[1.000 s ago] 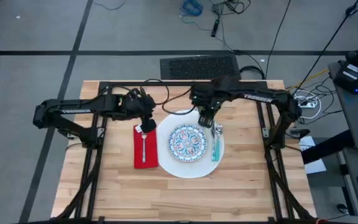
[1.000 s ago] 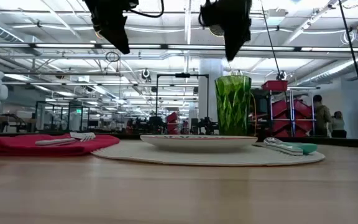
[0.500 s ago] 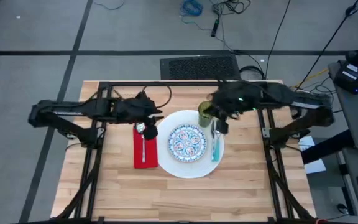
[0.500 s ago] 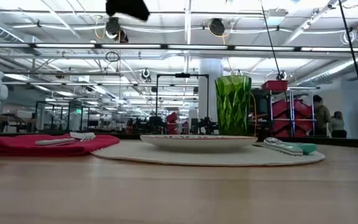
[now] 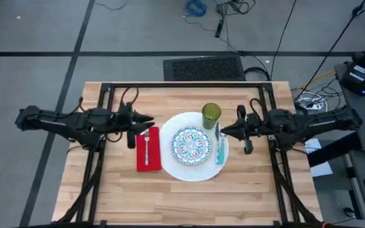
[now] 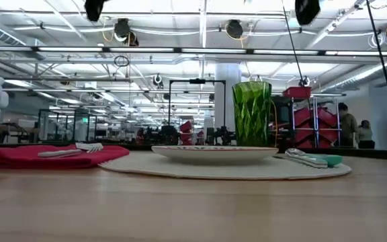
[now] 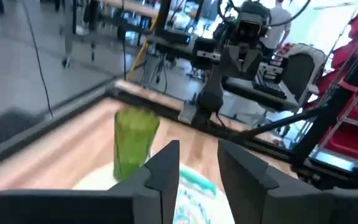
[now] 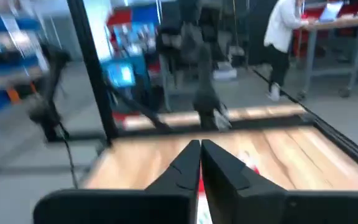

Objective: Set table place
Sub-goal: Return to Home Position

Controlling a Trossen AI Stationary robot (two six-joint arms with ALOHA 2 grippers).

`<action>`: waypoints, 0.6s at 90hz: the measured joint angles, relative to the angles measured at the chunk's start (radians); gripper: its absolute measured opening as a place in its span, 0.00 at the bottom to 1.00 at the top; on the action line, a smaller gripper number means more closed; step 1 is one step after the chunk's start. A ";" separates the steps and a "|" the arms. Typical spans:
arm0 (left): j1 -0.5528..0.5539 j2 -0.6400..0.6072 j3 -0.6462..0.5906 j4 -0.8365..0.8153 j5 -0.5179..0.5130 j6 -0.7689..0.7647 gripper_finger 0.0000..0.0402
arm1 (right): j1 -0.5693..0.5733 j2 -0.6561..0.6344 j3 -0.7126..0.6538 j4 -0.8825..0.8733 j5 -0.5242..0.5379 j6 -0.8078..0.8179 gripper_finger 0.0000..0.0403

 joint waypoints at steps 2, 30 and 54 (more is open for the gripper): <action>0.000 -0.003 -0.007 -0.020 0.000 -0.012 0.24 | 0.000 -0.002 -0.012 -0.002 -0.001 -0.001 0.00; 0.007 0.047 -0.035 -0.082 -0.033 -0.015 0.24 | 0.000 0.031 -0.089 -0.082 -0.003 -0.015 0.00; -0.031 0.029 -0.142 -0.040 -0.032 0.048 0.24 | 0.045 -0.011 -0.178 -0.042 -0.067 0.037 0.00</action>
